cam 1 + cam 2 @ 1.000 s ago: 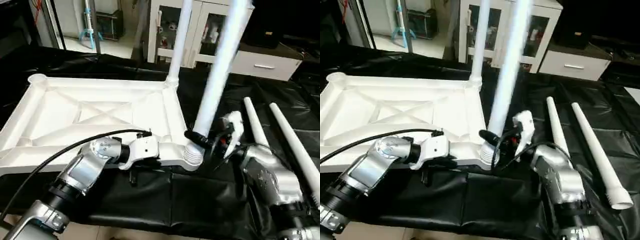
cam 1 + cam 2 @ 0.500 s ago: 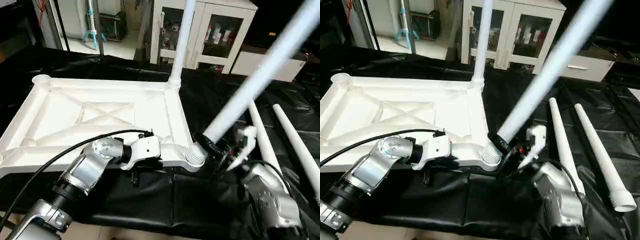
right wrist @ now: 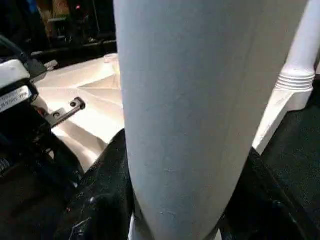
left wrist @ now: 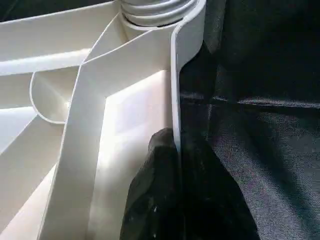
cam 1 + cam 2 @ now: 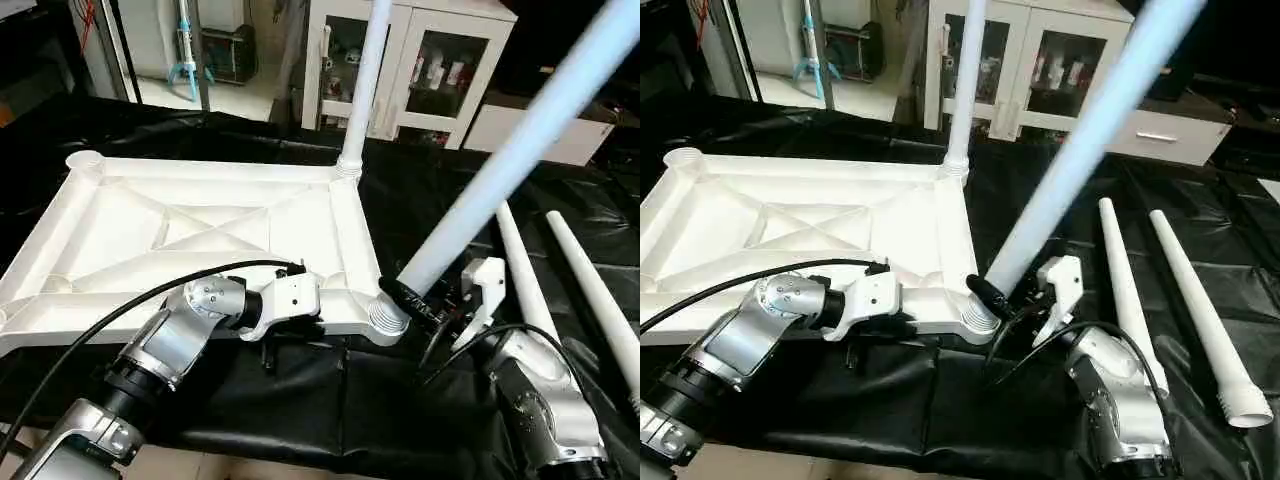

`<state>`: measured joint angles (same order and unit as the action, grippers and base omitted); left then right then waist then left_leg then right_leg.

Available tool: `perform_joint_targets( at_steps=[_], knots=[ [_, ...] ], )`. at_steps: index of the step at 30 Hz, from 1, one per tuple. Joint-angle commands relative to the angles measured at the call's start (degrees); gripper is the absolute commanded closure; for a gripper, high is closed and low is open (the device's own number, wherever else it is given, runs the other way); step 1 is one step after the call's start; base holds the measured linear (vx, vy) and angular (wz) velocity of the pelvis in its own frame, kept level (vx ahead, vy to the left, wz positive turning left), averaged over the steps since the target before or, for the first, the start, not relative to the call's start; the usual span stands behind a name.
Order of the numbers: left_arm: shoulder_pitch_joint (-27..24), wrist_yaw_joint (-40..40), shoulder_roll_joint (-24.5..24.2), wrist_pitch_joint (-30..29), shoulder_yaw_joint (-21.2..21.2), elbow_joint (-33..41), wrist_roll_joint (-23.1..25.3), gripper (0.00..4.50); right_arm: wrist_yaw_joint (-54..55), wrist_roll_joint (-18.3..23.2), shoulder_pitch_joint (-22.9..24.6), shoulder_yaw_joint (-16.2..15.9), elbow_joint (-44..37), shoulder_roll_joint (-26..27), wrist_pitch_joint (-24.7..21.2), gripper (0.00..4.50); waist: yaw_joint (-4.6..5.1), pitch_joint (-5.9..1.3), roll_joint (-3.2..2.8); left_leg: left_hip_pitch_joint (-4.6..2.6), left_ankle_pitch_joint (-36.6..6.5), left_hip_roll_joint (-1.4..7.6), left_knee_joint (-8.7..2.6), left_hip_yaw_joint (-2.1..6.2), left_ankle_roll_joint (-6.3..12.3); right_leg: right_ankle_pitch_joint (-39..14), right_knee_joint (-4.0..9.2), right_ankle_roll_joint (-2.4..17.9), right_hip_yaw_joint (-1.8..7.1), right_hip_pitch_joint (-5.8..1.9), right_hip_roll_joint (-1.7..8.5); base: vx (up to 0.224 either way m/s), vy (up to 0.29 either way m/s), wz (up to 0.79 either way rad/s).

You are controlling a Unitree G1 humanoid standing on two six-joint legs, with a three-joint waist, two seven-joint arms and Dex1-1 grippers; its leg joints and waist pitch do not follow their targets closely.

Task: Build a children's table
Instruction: Insert table leg to table base

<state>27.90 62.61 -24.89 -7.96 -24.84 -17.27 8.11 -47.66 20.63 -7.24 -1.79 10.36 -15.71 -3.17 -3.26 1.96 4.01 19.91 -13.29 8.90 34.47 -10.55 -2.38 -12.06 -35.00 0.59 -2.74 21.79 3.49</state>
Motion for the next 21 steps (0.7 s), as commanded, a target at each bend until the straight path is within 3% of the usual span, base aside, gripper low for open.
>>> perform_joint_targets(
  at_steps=[1, 8, 10, 12, 15, 17, 20, 21],
  knots=[
    [0.69, -0.91, -0.70, 0.57, 0.29, -1.56, 0.65, 4.50, -2.47, -4.58, 2.34, -5.18, 5.15, -2.09, -6.66, 2.65, 0.22, -1.22, -0.21, -0.35, -16.95, 5.25, -5.82, 2.77, -0.31, -26.62, 6.04, 7.42, 3.44, -0.62, 6.18, 0.000, 0.000, 0.00],
    [0.70, -0.79, -0.88, 0.82, 0.23, -1.83, 0.69, 4.50, -2.47, -6.74, 1.95, -7.67, 7.60, -3.60, -9.88, 2.65, 0.22, -1.26, 0.02, -0.44, -18.01, 5.30, -5.88, 2.80, -0.74, -27.00, 6.19, 7.26, 3.54, -0.36, 6.29, 0.000, 0.000, 0.00],
    [0.83, -0.83, -0.77, 0.80, 0.26, -1.92, 0.64, 4.50, -1.18, -7.30, 1.55, -7.57, 8.93, -3.44, -10.29, 2.65, 0.42, -0.82, 0.07, -0.89, -21.99, 5.17, -5.92, 2.94, -1.35, -32.21, 6.86, 6.14, 3.49, 0.19, 6.32, 0.000, 0.000, 0.00],
    [0.88, -0.85, -0.72, 0.87, 0.27, -1.98, 0.58, 4.50, 0.69, -7.98, 0.83, -7.24, 10.57, -3.15, -9.90, 2.65, 0.60, -0.82, -0.03, -1.18, -24.66, 5.13, -6.08, 3.34, -1.87, -35.86, 7.10, 4.90, 3.44, 0.31, 6.42, 0.000, 0.000, 0.00],
    [1.05, -0.84, -0.65, 1.15, 0.10, -2.36, 0.52, 4.50, 4.92, -6.72, -2.48, -4.35, 14.49, -1.17, -11.70, 2.65, 1.28, -0.79, -0.02, -1.24, -27.89, 5.00, -6.17, 3.82, -2.50, -39.10, 7.43, 3.79, 3.21, 0.61, 6.42, 0.000, 0.000, 0.00],
    [1.09, -0.81, -0.66, 1.19, 0.04, -2.38, 0.50, 4.50, 5.57, -6.55, -3.39, -3.79, 15.12, -0.89, -11.73, 2.65, 1.73, -0.77, -0.54, -1.43, -30.22, 5.03, -6.27, 4.22, -3.13, -39.89, 7.62, 3.31, 2.89, 0.69, 6.36, 0.000, 0.000, 0.00],
    [1.07, -0.71, -0.65, 1.30, -0.07, -2.38, 0.51, 4.50, 6.34, -5.86, -5.28, -2.57, 15.84, -0.64, -11.83, 2.65, 2.46, -0.62, -0.98, -1.36, -35.05, 5.26, -6.98, 5.07, -4.41, -38.24, 7.99, 3.25, 1.72, 0.07, 6.33, 0.000, 0.000, 0.00],
    [1.13, -0.61, -0.64, 1.36, -0.13, -2.44, 0.52, 4.50, 6.14, -5.54, -5.98, -2.43, 15.97, -0.95, -12.21, 2.65, 2.88, -0.62, -1.06, -1.12, -37.28, 5.32, -7.38, 5.55, -5.05, -36.23, 7.96, 3.50, 1.12, -0.52, 6.24, 0.000, 0.000, 0.00]
  ],
)
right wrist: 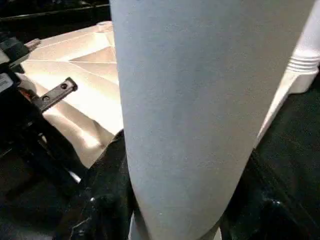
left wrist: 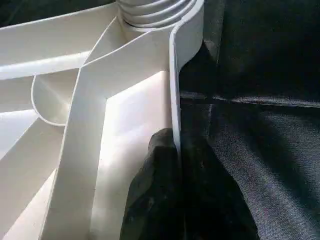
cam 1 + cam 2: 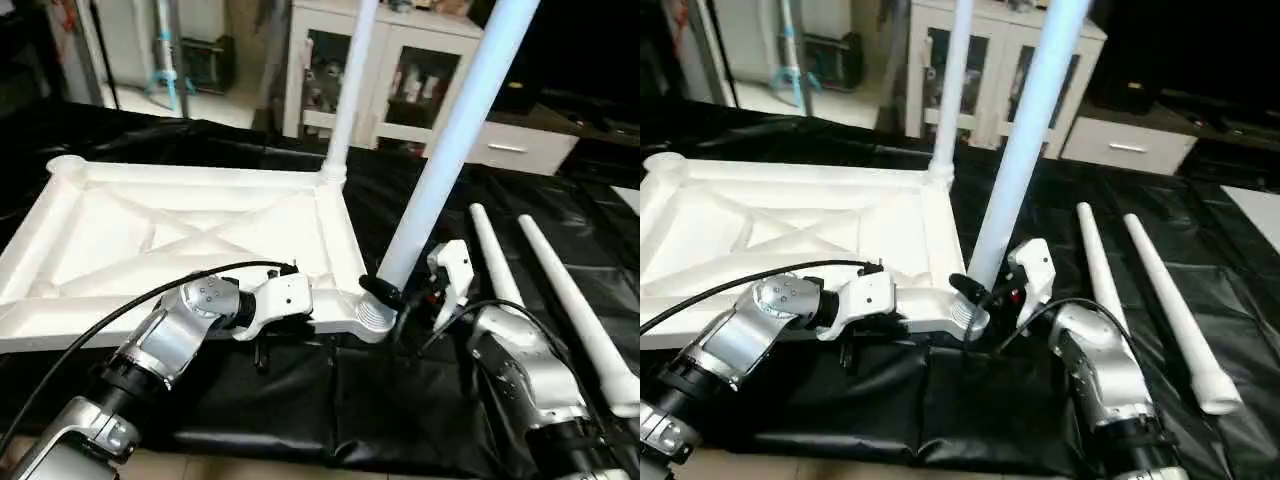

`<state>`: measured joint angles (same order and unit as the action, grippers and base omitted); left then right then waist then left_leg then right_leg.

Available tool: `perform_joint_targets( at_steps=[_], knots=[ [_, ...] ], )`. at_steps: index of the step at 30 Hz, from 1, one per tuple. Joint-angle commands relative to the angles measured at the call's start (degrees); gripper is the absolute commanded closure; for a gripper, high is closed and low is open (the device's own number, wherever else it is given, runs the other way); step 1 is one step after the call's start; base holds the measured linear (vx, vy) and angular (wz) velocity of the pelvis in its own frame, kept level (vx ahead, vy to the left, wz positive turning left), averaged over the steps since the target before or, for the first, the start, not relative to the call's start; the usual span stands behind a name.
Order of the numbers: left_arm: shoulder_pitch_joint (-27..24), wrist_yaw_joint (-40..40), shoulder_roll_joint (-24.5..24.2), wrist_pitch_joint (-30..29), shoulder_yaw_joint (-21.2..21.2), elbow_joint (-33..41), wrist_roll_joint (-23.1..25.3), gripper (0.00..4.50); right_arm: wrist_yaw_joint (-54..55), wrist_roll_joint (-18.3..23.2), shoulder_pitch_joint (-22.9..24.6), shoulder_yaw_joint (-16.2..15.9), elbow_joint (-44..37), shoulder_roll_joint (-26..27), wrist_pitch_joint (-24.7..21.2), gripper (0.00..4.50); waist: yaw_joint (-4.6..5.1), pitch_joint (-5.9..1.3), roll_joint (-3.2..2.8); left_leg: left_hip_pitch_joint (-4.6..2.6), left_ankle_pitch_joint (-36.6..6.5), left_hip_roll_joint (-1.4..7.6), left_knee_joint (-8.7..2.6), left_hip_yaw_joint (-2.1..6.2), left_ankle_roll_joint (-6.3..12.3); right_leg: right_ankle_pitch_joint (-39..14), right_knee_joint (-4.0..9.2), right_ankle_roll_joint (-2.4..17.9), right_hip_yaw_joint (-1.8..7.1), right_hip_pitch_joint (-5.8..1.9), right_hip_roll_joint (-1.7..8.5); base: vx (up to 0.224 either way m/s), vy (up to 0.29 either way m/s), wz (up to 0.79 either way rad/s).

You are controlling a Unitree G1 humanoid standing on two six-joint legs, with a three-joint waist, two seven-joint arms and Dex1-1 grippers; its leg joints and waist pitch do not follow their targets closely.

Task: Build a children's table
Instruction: Insert table leg to table base

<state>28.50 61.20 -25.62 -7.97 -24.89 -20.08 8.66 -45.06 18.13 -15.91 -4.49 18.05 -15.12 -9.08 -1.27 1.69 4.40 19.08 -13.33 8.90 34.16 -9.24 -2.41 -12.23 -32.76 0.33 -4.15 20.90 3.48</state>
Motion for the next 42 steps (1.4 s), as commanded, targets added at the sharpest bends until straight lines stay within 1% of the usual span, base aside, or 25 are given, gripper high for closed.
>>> perform_joint_targets(
  at_steps=[1, 3, 4, 9, 17, 19, 20, 22, 23, 24, 25, 26, 27, 28, 29, 30, 31, 32, 33, 34, 35, 36, 38, 40, 42],
  knots=[
    [0.56, 0.81, 0.11, 1.37, -0.11, 0.35, -0.02, 4.50, 3.42, -3.01, 2.49, 0.25, 8.41, -1.65, -6.37, 2.65, 0.96, -0.33, -1.60, -0.47, -38.67, 5.32, -7.20, 4.30, -5.48, -34.27, 5.71, 4.14, 2.46, 0.46, 6.20, 0.000, 0.000, 0.00],
    [0.65, 0.92, 0.08, 1.35, -0.15, 0.32, -0.05, 4.50, 2.79, -3.11, 2.13, -0.13, 8.76, -1.98, -6.94, 2.65, 1.09, -0.35, -1.52, -0.66, -38.59, 5.26, -7.11, 4.11, -5.38, -33.30, 5.82, 4.67, 2.61, 0.65, 6.40, 0.000, 0.000, 0.00],
    [0.68, 0.92, 0.02, 1.37, -0.19, 0.29, -0.07, 4.50, 2.47, -3.27, 2.05, -0.42, 8.96, -2.12, -7.17, 2.65, 1.15, -0.24, -1.22, -0.75, -37.31, 5.13, -6.89, 3.82, -4.86, -33.82, 6.07, 4.99, 2.89, 0.92, 6.63, 0.000, 0.000, 0.00],
    [0.75, 0.67, 0.05, 1.31, -0.19, 0.22, -0.08, 4.50, 2.14, -3.69, 2.62, -1.00, 8.75, -2.25, -6.93, 2.65, 1.01, -0.07, -1.20, -0.79, -35.36, 5.21, -6.78, 3.64, -4.26, -35.62, 6.17, 4.81, 3.34, 1.23, 6.92, 0.000, 0.000, 0.00],
    [0.85, -0.41, 0.23, 0.68, -0.07, -0.01, 0.30, 4.50, 3.90, -4.45, 3.46, -1.26, 8.15, -1.37, -5.26, 2.65, 1.05, 0.15, -1.72, -1.09, -38.50, 5.14, -6.93, 3.90, -4.53, -38.23, 6.61, 3.52, 3.09, 1.66, 6.75, 0.000, 0.000, 0.00],
    [1.67, -2.56, 1.78, -2.62, 0.59, -0.52, 0.46, 4.50, 8.73, -6.01, 2.79, -0.36, 9.46, -0.01, -3.37, 2.65, 1.12, 0.24, -1.68, -1.32, -39.41, 5.09, -6.89, 3.93, -4.61, -39.67, 6.92, 3.04, 2.89, 1.90, 6.75, 0.000, 0.000, 0.00],
    [1.93, -2.96, 2.24, -3.44, 0.71, -0.63, 0.43, 4.50, 9.94, -6.46, 2.48, -0.16, 9.98, 0.23, -3.03, 2.65, 1.22, 0.33, -1.89, -1.44, -40.26, 4.98, -6.92, 4.04, -4.85, -40.50, 7.08, 2.62, 2.57, 1.96, 6.59, 0.000, 0.000, 0.00],
    [3.11, -5.15, 4.14, -6.82, 1.47, -1.14, 0.36, 4.50, 14.63, -7.81, 1.10, 0.70, 12.07, 1.21, -1.96, 2.65, 1.93, 0.46, -2.10, -1.21, -43.18, 5.12, -7.51, 4.49, -5.53, -39.44, 7.01, 2.32, 1.45, 1.34, 6.27, 0.000, 0.000, 0.00],
    [4.18, -6.91, 5.57, -8.55, 1.84, -1.90, 0.58, 4.50, 18.28, -8.75, -0.15, 1.32, 13.79, 1.87, -1.37, 2.65, 1.93, 0.46, -2.10, -1.21, -43.18, 5.12, -7.51, 4.49, -5.53, -39.44, 7.01, 2.32, 1.45, 1.34, 6.27, 0.000, 0.000, 0.00],
    [5.25, -8.68, 7.06, -10.09, 2.24, -2.71, 0.73, 4.50, 22.11, -9.62, -1.46, 1.98, 15.52, 2.56, -0.87, 2.65, 2.22, 0.50, -2.86, -0.58, -46.31, 5.32, -8.62, 4.67, -5.93, -33.63, 6.09, 2.81, 0.05, -0.08, 5.69, 0.000, 0.000, 0.00],
    [6.31, -10.42, 8.57, -11.18, 2.67, -3.66, 0.75, 4.50, 25.03, -9.96, -2.73, 2.62, 17.11, 3.20, -0.70, 2.65, 2.18, 0.70, -3.15, -0.08, -48.04, 5.70, -9.65, 4.53, -6.29, -30.53, 5.04, 3.38, -0.42, -0.68, 5.13, 0.000, 0.000, 0.00],
    [7.73, -12.58, 10.54, -12.37, 3.20, -4.97, 0.73, 4.50, 28.44, -10.22, -4.43, 3.39, 19.17, 4.00, -0.51, 2.65, 1.45, 0.56, -3.95, 1.73, -50.60, 6.45, -12.57, 3.59, -7.04, -20.28, 0.14, 4.97, -0.91, -2.93, 3.89, -0.081, 0.030, -0.02],
    [9.55, -15.31, 13.19, -13.71, 3.87, -6.64, 0.57, 4.50, 32.30, -10.24, -6.66, 4.19, 21.70, 5.13, -0.43, 2.65, 0.03, 0.37, -3.66, 2.37, -50.00, 6.31, -14.45, 1.59, -6.75, -12.39, -3.16, 4.72, -0.75, -3.40, 2.85, -0.070, -0.019, 0.16],
    [10.34, -16.52, 14.30, -14.21, 4.16, -7.36, 0.53, 4.50, 33.72, -10.19, -7.61, 4.49, 22.76, 5.62, -0.31, 2.65, 0.15, -0.10, -1.45, -0.91, -41.66, 4.55, -10.66, 0.27, -6.16, -21.12, 1.14, 4.23, 1.87, 0.48, 4.62, -0.070, -0.019, 0.16],
    [13.11, -20.40, 17.80, -15.88, 4.96, -9.54, 0.59, 4.50, 38.95, -9.54, -10.75, 5.92, 26.04, 7.52, 0.01, 2.65, -0.06, -0.89, -0.09, -3.18, -33.50, 2.86, -6.17, 0.51, -4.91, -32.43, 5.61, 3.40, 2.90, 2.95, 7.13, 0.034, -0.081, 0.20],
    [14.30, -22.04, 19.14, -16.40, 5.31, -10.32, 0.62, 4.50, 40.96, -9.20, -11.94, 6.55, 27.31, 8.35, 0.31, 2.65, -0.87, -0.61, -0.05, -2.73, -14.66, 2.42, -0.73, 1.41, -0.56, -46.50, 9.12, 3.20, 4.98, 2.61, 12.15, 0.061, -0.057, -0.15],
    [14.97, -22.95, 19.87, -16.69, 5.49, -10.73, 0.64, 4.50, 42.12, -9.02, -12.59, 6.92, 28.00, 8.83, 0.51, 2.65, -1.44, -0.80, -0.04, 0.38, -8.18, 3.23, -2.09, 2.34, 0.64, -44.80, 7.56, 3.28, 5.53, -0.62, 12.50, 0.061, -0.057, -0.15],
    [15.22, -23.22, 20.15, -16.79, 5.61, -10.87, 0.56, 4.50, 42.41, -8.96, -12.82, 6.99, 28.27, 8.99, 0.51, 2.65, -2.33, -1.21, -1.10, 2.86, -0.84, 4.10, -5.72, 2.34, -0.39, -29.22, 4.52, 4.45, 3.36, -2.22, 8.47, 0.057, 0.003, -0.37],
    [17.09, -24.76, 22.07, -17.50, 6.22, -11.75, 0.11, 4.50, 44.51, -8.91, -14.80, 7.11, 30.65, 10.21, 0.99, 2.65, -2.16, -1.25, -2.59, 0.54, -5.52, 5.47, -6.67, 1.92, -1.41, -14.72, 3.49, 6.86, 2.64, -0.22, 6.16, 0.000, 0.000, 0.00],
    [18.04, -25.30, 22.95, -17.64, 6.41, -12.14, -0.06, 4.50, 45.73, -9.29, -16.01, 6.78, 32.15, 10.79, 1.46, 2.65, -1.61, -0.75, -2.49, 0.08, -17.78, 5.09, -6.97, 1.25, -3.21, -14.55, 3.64, 8.96, 2.53, 0.64, 5.45, 0.000, 0.000, 0.00],
    [18.40, -25.36, 23.30, -17.76, 6.46, -12.19, -0.17, 4.50, 46.36, -9.48, -16.61, 6.62, 32.83, 11.09, 1.73, 2.65, -1.47, -0.70, -2.35, -0.29, -22.95, 4.77, -6.91, 1.18, -3.71, -18.25, 4.01, 9.18, 2.55, 0.90, 5.60, 0.000, 0.000, 0.00],
    [18.86, -25.33, 23.76, -17.92, 6.48, -12.20, -0.33, 4.50, 47.35, -9.82, -17.53, 6.34, 33.86, 11.54, 2.21, 2.65, -1.26, -0.89, -2.21, -0.25, -26.72, 4.30, -6.63, 1.42, -3.81, -23.41, 4.67, 8.37, 2.52, 0.94, 6.22, 0.000, 0.000, 0.00],
    [19.13, -25.80, 23.89, -18.06, 6.38, -12.90, -0.12, 4.50, 48.51, -10.18, -18.70, 6.64, 35.55, 12.13, 3.17, 2.65, -1.43, -1.27, -2.19, 0.50, -23.73, 4.43, -6.70, 1.47, -2.76, -21.97, 4.81, 7.42, 2.63, 0.44, 6.55, 0.000, 0.000, 0.00],
    [19.32, -26.28, 23.97, -18.02, 6.40, -13.60, 0.14, 4.50, 49.20, -10.46, -19.51, 7.01, 36.92, 12.50, 3.94, 2.65, -1.37, -1.34, -2.23, 0.85, -20.02, 4.56, -6.71, 1.19, -1.94, -16.61, 4.35, 8.75, 2.61, 0.23, 6.32, 0.000, 0.000, 0.00],
    [19.23, -26.75, 23.69, -17.96, 6.49, -14.11, 0.36, 4.50, 49.63, -10.74, -20.20, 7.42, 38.23, 12.94, 4.94, 2.65, -1.41, -1.53, -2.23, 0.77, -18.43, 4.54, -6.53, 0.89, -1.48, -14.49, 4.20, 9.58, 2.61, 0.25, 6.26, 0.000, 0.000, 0.00]
  ],
)
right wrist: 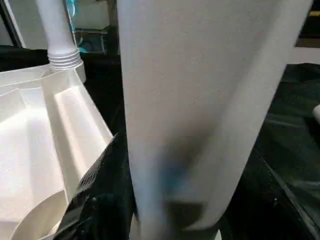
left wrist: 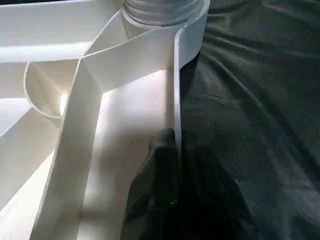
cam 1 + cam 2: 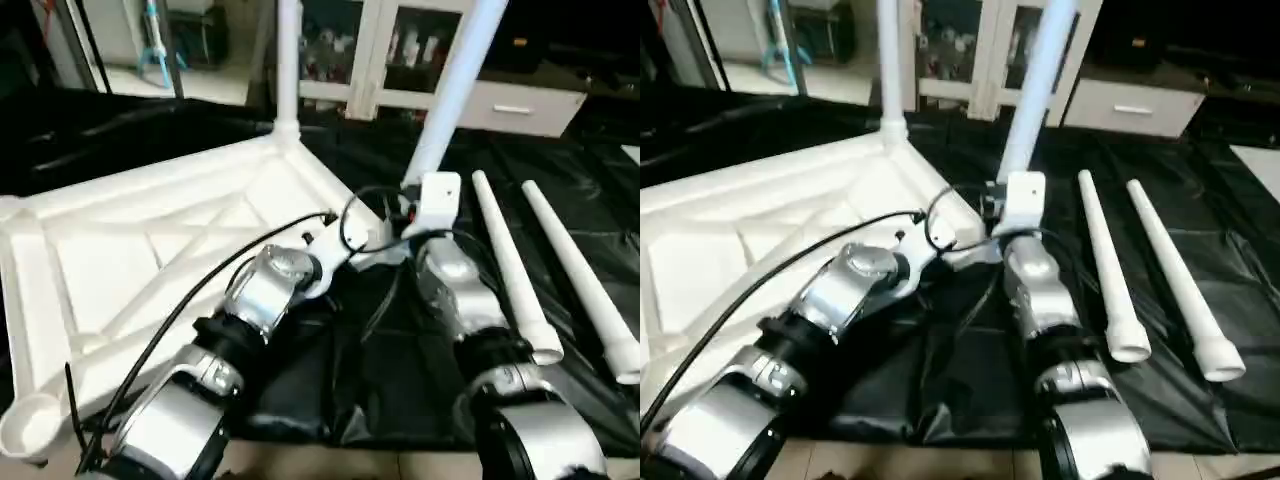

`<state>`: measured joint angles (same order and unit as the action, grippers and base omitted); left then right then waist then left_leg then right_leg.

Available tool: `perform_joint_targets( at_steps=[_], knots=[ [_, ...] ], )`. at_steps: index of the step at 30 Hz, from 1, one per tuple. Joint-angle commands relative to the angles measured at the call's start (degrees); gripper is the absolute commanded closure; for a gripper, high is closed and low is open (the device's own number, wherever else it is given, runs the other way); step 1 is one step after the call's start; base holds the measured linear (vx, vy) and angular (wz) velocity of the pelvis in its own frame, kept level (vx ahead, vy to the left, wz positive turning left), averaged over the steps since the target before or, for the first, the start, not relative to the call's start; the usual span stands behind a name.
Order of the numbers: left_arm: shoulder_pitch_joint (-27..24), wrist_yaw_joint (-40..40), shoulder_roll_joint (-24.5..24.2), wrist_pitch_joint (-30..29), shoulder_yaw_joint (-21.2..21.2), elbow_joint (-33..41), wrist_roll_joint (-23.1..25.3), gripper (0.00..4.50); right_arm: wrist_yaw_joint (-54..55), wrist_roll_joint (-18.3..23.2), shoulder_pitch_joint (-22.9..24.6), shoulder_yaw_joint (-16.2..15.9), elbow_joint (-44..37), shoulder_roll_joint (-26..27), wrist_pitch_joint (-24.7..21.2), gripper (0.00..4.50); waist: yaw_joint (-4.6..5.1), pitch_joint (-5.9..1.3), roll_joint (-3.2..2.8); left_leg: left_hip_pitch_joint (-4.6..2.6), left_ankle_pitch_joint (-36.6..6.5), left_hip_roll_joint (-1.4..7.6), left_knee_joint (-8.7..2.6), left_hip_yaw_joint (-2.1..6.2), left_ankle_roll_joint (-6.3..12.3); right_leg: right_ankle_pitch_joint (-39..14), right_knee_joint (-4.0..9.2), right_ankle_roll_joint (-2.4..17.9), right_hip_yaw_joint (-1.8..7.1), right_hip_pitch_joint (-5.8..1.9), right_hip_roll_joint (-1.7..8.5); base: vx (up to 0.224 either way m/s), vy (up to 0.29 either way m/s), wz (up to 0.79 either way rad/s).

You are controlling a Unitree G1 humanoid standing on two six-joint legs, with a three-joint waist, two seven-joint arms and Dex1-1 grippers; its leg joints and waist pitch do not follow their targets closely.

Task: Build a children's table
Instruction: Insert table leg to table base

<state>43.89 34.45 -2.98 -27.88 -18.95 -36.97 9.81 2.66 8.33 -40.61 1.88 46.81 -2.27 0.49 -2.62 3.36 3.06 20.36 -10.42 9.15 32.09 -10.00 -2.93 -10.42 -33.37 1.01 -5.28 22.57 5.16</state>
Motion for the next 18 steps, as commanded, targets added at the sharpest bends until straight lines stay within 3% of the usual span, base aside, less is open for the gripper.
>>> perform_joint_targets(
  at_steps=[1, 4, 8, 9, 13, 14, 15, 18],
  knots=[
    [3.78, -0.03, 0.94, 1.94, 0.58, 2.76, -0.88, 4.50, 1.81, -0.87, 4.33, 1.23, 9.89, 0.17, -4.27, 2.65, -0.05, -3.22, -0.86, -0.47, -20.67, 4.26, -4.40, 1.58, -0.78, -15.54, 4.75, 9.13, 3.75, -1.49, 4.57, 0.000, 0.000, 0.00],
    [3.99, 0.04, 0.77, 2.22, 0.65, 2.12, -0.98, 4.50, 0.69, -0.72, 3.76, 1.40, 10.91, 0.16, -3.13, 2.65, -0.16, -3.46, -0.81, -0.11, -16.40, 4.20, -4.21, 1.34, 0.44, -11.25, 4.21, 10.36, 3.66, -2.10, 4.53, 0.000, 0.000, 0.00],
    [4.14, 0.02, 0.79, 2.40, 1.08, 1.71, -1.08, 4.50, -3.73, -0.52, 3.72, 0.69, 10.11, 0.21, -1.86, 2.65, -0.20, -3.41, -0.88, -0.03, -15.06, 4.30, -4.10, 1.21, 1.24, -9.42, 4.03, 11.41, 3.57, -2.28, 4.46, 0.000, 0.000, 0.00],
    [4.16, 0.02, 0.76, 2.46, 1.14, 1.61, -1.09, 4.50, -4.64, -0.38, 3.73, 0.57, 9.72, 0.27, -1.49, 2.09, -0.24, -3.41, -0.87, -0.12, -15.67, 4.33, -4.09, 1.19, 1.34, -10.52, 4.15, 11.43, 3.56, -2.29, 4.51, 0.000, 0.000, 0.00],
    [4.18, 0.12, 0.49, 2.75, 1.29, 1.23, -1.20, 4.50, -7.83, 0.05, 3.71, 0.24, 8.05, 0.22, 0.36, 1.84, -0.45, -3.77, -0.93, -0.11, -12.88, 4.41, -3.78, 1.09, 1.82, -6.88, 3.74, 12.79, 3.58, -2.55, 4.58, 0.000, 0.000, 0.00],
    [4.19, 0.17, 0.37, 2.82, 1.32, 1.16, -1.25, 4.50, -8.26, -0.01, 3.79, 0.03, 7.46, 0.08, 0.66, 1.56, -0.66, -4.16, -0.68, -0.07, -9.51, 4.44, -3.44, 1.04, 2.59, -2.24, 2.96, 13.53, 3.54, -2.82, 4.56, 0.000, 0.000, 0.00],
    [4.33, 0.20, 0.22, 2.94, 1.39, 0.92, -1.34, 4.50, -9.52, 0.39, 4.01, 0.11, 6.38, -0.04, 1.09, 1.56, -0.70, -3.95, -0.72, 0.09, -7.06, 4.31, -3.31, 0.88, 4.29, 0.88, 2.72, 14.61, 3.45, -2.77, 4.36, 0.000, 0.000, 0.00],
    [4.56, 0.37, -0.20, 3.28, 1.61, 0.51, -1.44, 4.50, -12.95, 1.37, 5.25, 0.01, 2.24, -0.79, 0.95, 1.25, -0.92, -3.91, -0.80, 0.13, -6.48, 4.39, -3.10, 0.77, 6.01, 0.56, 2.80, 15.48, 3.41, -3.03, 4.64, 0.000, 0.000, 0.00]
  ],
)
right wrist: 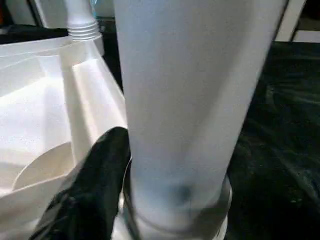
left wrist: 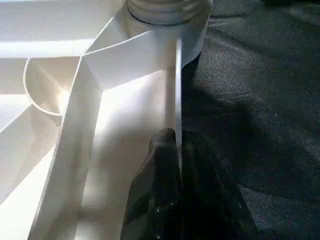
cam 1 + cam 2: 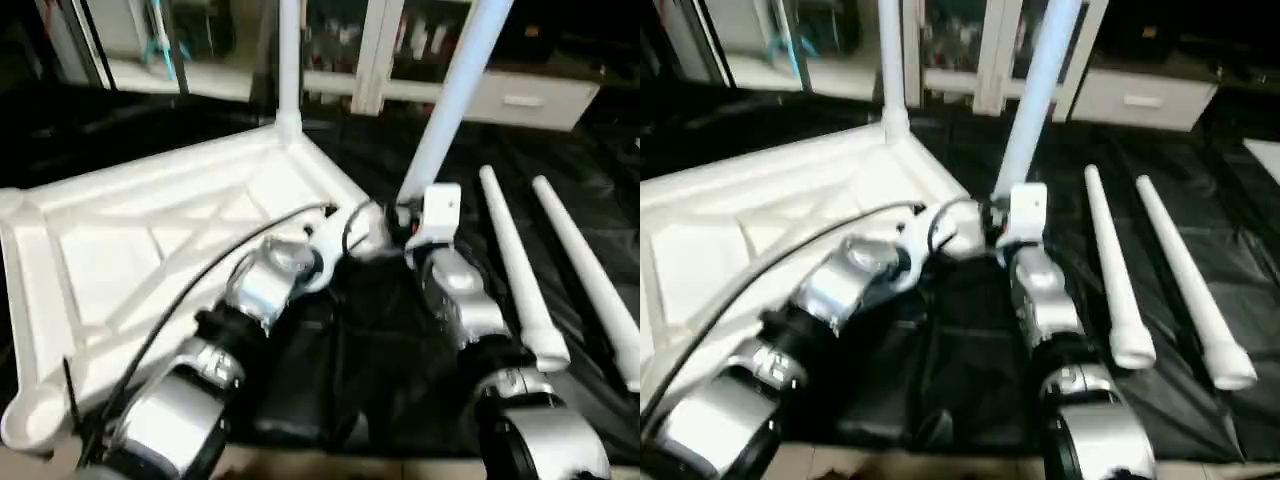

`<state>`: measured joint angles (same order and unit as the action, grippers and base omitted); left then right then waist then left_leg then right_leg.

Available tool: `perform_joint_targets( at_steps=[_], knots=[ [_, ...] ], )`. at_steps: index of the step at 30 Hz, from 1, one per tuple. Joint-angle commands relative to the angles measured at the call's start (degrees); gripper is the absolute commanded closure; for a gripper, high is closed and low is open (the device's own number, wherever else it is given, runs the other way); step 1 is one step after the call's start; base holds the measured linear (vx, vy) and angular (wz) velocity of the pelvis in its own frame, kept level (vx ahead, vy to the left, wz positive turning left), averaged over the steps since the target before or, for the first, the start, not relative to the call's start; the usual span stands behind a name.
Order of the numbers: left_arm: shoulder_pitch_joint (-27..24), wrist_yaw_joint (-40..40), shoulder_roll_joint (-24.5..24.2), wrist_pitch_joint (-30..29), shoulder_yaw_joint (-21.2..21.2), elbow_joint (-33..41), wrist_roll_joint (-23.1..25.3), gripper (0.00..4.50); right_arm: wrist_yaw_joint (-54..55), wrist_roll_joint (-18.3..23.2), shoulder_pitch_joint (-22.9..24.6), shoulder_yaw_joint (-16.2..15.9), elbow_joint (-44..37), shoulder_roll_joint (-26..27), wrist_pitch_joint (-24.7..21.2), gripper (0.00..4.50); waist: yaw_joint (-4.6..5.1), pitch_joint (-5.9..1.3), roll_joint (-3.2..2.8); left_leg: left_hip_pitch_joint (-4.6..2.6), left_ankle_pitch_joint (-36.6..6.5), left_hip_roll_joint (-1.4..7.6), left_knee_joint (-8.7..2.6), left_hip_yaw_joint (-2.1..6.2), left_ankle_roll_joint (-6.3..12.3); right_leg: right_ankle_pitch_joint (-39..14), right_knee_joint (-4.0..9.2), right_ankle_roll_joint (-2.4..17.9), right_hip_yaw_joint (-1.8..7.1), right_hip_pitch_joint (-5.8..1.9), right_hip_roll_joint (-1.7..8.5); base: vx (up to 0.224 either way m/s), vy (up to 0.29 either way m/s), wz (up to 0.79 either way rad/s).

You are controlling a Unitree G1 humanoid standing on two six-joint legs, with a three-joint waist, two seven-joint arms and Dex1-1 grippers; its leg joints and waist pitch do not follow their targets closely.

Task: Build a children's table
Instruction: Insert table leg to table base

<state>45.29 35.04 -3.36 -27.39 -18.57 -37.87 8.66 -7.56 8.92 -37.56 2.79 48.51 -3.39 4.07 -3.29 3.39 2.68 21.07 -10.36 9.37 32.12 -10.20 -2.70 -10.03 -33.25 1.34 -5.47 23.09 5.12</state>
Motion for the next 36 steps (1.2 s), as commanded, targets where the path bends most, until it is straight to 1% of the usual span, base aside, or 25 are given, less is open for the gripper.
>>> perform_joint_targets(
  at_steps=[1, 2, 3, 5, 6, 7, 10, 12, 14, 15, 17, 18, 21, 23, 25, 26, 27, 28, 29, 30, 31, 32, 33, 35, 36],
  knots=[
    [3.16, -0.21, 0.16, 2.81, 1.24, 1.40, -0.29, 4.50, -2.91, 0.82, 2.26, -0.90, 0.33, 0.29, -2.63, 1.25, -0.28, -3.96, -0.56, -0.62, -6.74, 4.19, -3.11, 1.01, 5.83, -0.20, 2.64, 15.15, 3.60, -3.60, 4.68, 0.000, 0.000, 0.00],
    [3.18, -0.18, 0.10, 2.85, 1.26, 1.37, -0.31, 4.50, -3.60, 0.90, 2.48, -0.86, -0.30, 0.19, -2.59, 1.08, -0.18, -4.01, -0.53, -0.56, -6.85, 4.25, -3.11, 1.07, 5.85, -0.86, 2.64, 15.20, 3.56, -3.62, 4.68, 0.000, 0.000, 0.00],
    [3.05, 0.09, -0.22, 3.09, 1.16, 1.31, -0.24, 4.50, -5.89, 1.96, 3.63, -0.71, -3.24, -0.29, -2.90, 1.03, -0.19, -3.97, -0.54, -0.60, -7.31, 4.26, -3.11, 1.02, 5.79, -1.64, 2.80, 15.12, 3.55, -3.59, 4.67, 0.000, 0.000, 0.00],
    [2.99, 0.26, -0.38, 3.21, 1.07, 1.32, -0.21, 4.50, -6.74, 2.30, 4.34, -0.82, -4.96, -0.63, -3.20, 0.96, -0.17, -3.94, -0.52, -0.54, -7.58, 4.28, -3.14, 1.08, 5.78, -2.41, 2.84, 15.02, 3.53, -3.69, 4.68, 0.000, 0.000, 0.00],
    [2.85, 0.54, -0.61, 3.30, 0.97, 1.38, -0.24, 4.50, -8.86, 3.10, 5.80, -1.09, -8.13, -1.19, -3.64, 0.75, -0.17, -3.99, -0.54, -0.54, -7.49, 4.28, -3.04, 1.06, 5.66, -2.70, 2.80, 15.00, 3.55, -3.63, 4.73, 0.000, 0.000, 0.00],
    [2.74, 0.81, -0.88, 3.44, 0.80, 1.38, -0.30, 4.50, -10.48, 3.71, 7.20, -1.29, -11.01, -1.65, -4.02, 0.75, -0.27, -3.98, -0.57, -0.59, -7.15, 4.24, -3.04, 1.04, 5.81, -2.40, 2.88, 14.81, 3.53, -3.70, 4.61, 0.000, 0.000, 0.00],
    [2.46, 1.32, -1.34, 3.63, 0.55, 1.44, -0.40, 4.50, -13.48, 5.26, 9.99, -1.61, -16.71, -2.50, -5.35, 0.45, -0.45, -4.19, -0.40, -0.37, -4.21, 4.19, -2.64, 1.05, 7.88, 1.68, 2.27, 15.34, 3.50, -3.90, 4.67, 0.000, 0.000, 0.00],
    [2.07, 1.73, -1.78, 3.81, 0.40, 1.64, -0.33, 4.50, -15.04, 6.25, 12.60, -2.03, -21.84, -3.77, -6.81, 0.17, -0.58, -4.09, -0.40, -0.49, -4.26, 4.25, -2.60, 0.99, 8.30, 0.95, 2.44, 15.27, 3.50, -3.82, 4.66, 0.000, 0.000, 0.00],
    [1.42, 2.64, -2.43, 3.93, 0.13, 2.28, -0.38, 4.50, -16.42, 7.07, 15.38, -1.97, -27.08, -5.49, -8.97, 0.09, -0.67, -4.11, -0.39, -0.58, -4.19, 4.28, -2.57, 0.97, 8.38, 0.24, 2.44, 15.24, 3.46, -3.72, 4.59, 0.000, 0.000, 0.00],
    [1.42, 2.64, -2.43, 3.93, 0.13, 2.28, -0.38, 4.50, -16.42, 7.07, 15.38, -1.97, -27.08, -5.49, -8.97, 0.03, -0.76, -4.10, -0.45, -0.66, -4.08, 4.35, -2.57, 1.00, 8.29, -0.06, 2.40, 15.12, 3.48, -3.67, 4.58, 0.000, 0.000, 0.00],
    [0.47, 4.12, -3.33, 4.18, -0.35, 3.28, -0.45, 4.50, -17.82, 7.40, 17.81, -1.78, -31.13, -7.92, -10.79, 0.03, -0.72, -4.00, -0.45, -0.66, -4.76, 4.32, -2.61, 0.98, 7.76, -1.33, 2.59, 15.18, 3.44, -3.57, 4.53, 0.000, 0.000, 0.00],
    [0.07, 4.76, -3.72, 4.34, -0.57, 3.69, -0.47, 4.50, -18.42, 7.54, 18.55, -1.76, -32.37, -8.71, -11.46, 0.03, -1.01, -3.97, -0.31, -0.63, -4.69, 4.35, -2.57, 0.98, 7.72, -1.36, 2.56, 14.81, 3.53, -3.78, 4.56, 0.000, 0.000, 0.00],
    [-3.03, 10.77, -6.80, 6.23, -2.24, 6.87, -1.31, 4.50, -24.59, 8.99, 21.78, -1.57, -37.96, -14.41, -14.97, 0.03, -1.35, -4.07, -0.25, -0.53, -4.09, 4.30, -2.44, 0.96, 7.95, -0.76, 2.36, 14.43, 3.55, -3.86, 4.56, 0.000, 0.000, 0.00],
    [-4.03, 12.91, -7.85, 6.80, -2.71, 7.91, -1.80, 4.50, -26.82, 9.44, 22.49, -1.57, -39.38, -16.27, -15.97, 0.03, -1.36, -3.84, -0.23, -0.55, -5.61, 4.26, -2.50, 0.86, 7.73, -3.03, 2.77, 14.21, 3.54, -3.67, 4.61, 0.000, 0.000, 0.00],
    [-5.64, 15.91, -10.14, 8.36, -3.46, 9.20, -2.01, 4.50, -30.96, 10.71, 23.38, -1.56, -41.42, -19.79, -18.27, 0.03, -1.41, -3.77, -0.30, -0.47, -7.67, 4.22, -2.60, 0.97, 6.78, -6.54, 3.05, 13.49, 3.44, -3.74, 4.60, 0.000, 0.000, 0.00],
    [-5.99, 16.52, -10.66, 8.58, -3.61, 9.45, -2.02, 4.50, -31.79, 10.95, 23.58, -1.53, -41.88, -20.59, -18.75, 0.03, -1.57, -3.74, -0.13, -0.69, -8.24, 4.32, -2.60, 0.93, 6.38, -8.01, 3.15, 12.89, 3.48, -3.62, 4.57, 0.000, 0.000, 0.00],
    [-6.51, 17.37, -11.47, 8.86, -3.80, 9.82, -1.99, 4.50, -32.90, 11.42, 24.00, -1.44, -42.92, -21.82, -19.84, 0.03, -1.62, -3.67, -0.26, -0.75, -8.39, 4.41, -2.64, 0.84, 6.04, -8.66, 3.21, 12.52, 3.56, -3.38, 4.52, 0.000, 0.000, 0.00],
    [-6.65, 17.61, -11.69, 8.93, -3.85, 9.92, -1.97, 4.50, -33.21, 11.55, 24.12, -1.41, -43.21, -22.16, -20.15, 0.03, -1.67, -3.69, -0.25, -0.70, -8.66, 4.36, -2.68, 0.85, 5.68, -9.40, 3.26, 12.07, 3.49, -3.46, 4.44, 0.000, 0.000, 0.00],
    [-8.18, 20.51, -13.78, 10.89, -4.15, 11.26, -2.56, 4.50, -35.67, 12.41, 24.60, -0.99, -44.01, -24.49, -21.21, 0.03, -1.72, -3.75, -0.04, -0.79, -8.58, 4.42, -2.61, 0.82, 5.49, -9.56, 3.24, 11.91, 3.50, -3.37, 4.55, 0.000, 0.000, 0.00],
    [-9.26, 22.53, -15.16, 12.18, -4.28, 12.33, -3.00, 4.50, -37.09, 13.04, 24.98, -0.70, -44.70, -26.02, -22.04, 0.03, -1.88, -3.80, -0.14, -0.67, -8.21, 4.51, -2.63, 0.93, 5.49, -9.20, 3.10, 11.80, 3.53, -3.58, 4.57, 0.000, 0.000, 0.00],
    [-10.56, 25.07, -16.76, 12.83, -4.59, 13.73, -3.64, 4.50, -38.81, 13.62, 25.16, -0.62, -44.96, -27.31, -22.45, 0.03, -1.88, -3.84, 0.03, -0.76, -7.69, 4.57, -2.62, 0.87, 5.43, -8.23, 2.87, 11.92, 3.54, -3.47, 4.52, 0.000, 0.000, 0.00],
    [-11.71, 27.40, -18.22, 14.48, -5.04, 14.90, -4.10, 4.50, -40.78, 14.44, 25.35, -0.73, -45.38, -28.40, -23.06, 0.03, -1.82, -3.83, 0.18, -0.61, -7.37, 4.45, -2.59, 0.81, 5.59, -7.96, 2.78, 11.94, 3.53, -3.54, 4.49, 0.000, 0.000, 0.00],
    [-11.71, 27.40, -18.22, 14.48, -5.04, 14.90, -4.10, 4.50, -40.78, 14.44, 25.35, -0.73, -45.38, -28.40, -23.06, 0.03, -1.88, -3.79, -0.04, -0.63, -7.69, 4.41, -2.55, 0.75, 5.68, -8.52, 2.80, 11.97, 3.55, -3.41, 4.55, 0.000, 0.000, 0.00],
    [-13.56, 31.28, -20.26, 15.27, -5.85, 17.04, -5.19, 4.50, -44.38, 15.43, 25.63, -1.60, -45.96, -29.87, -23.58, 0.03, -1.90, -3.79, 0.20, -0.66, -8.16, 4.33, -2.49, 0.69, 5.50, -9.63, 2.80, 11.78, 3.49, -3.33, 4.52, 0.000, 0.000, 0.00],
    [-14.20, 32.39, -21.27, 15.78, -6.34, 17.69, -5.11, 4.50, -46.51, 15.84, 25.70, -2.37, -46.43, -30.55, -23.99, 0.03, -2.00, -3.73, 0.16, -0.78, -8.54, 4.39, -2.46, 0.65, 5.40, -10.49, 2.92, 11.63, 3.51, -3.18, 4.55, 0.000, 0.000, 0.00]
  ],
)
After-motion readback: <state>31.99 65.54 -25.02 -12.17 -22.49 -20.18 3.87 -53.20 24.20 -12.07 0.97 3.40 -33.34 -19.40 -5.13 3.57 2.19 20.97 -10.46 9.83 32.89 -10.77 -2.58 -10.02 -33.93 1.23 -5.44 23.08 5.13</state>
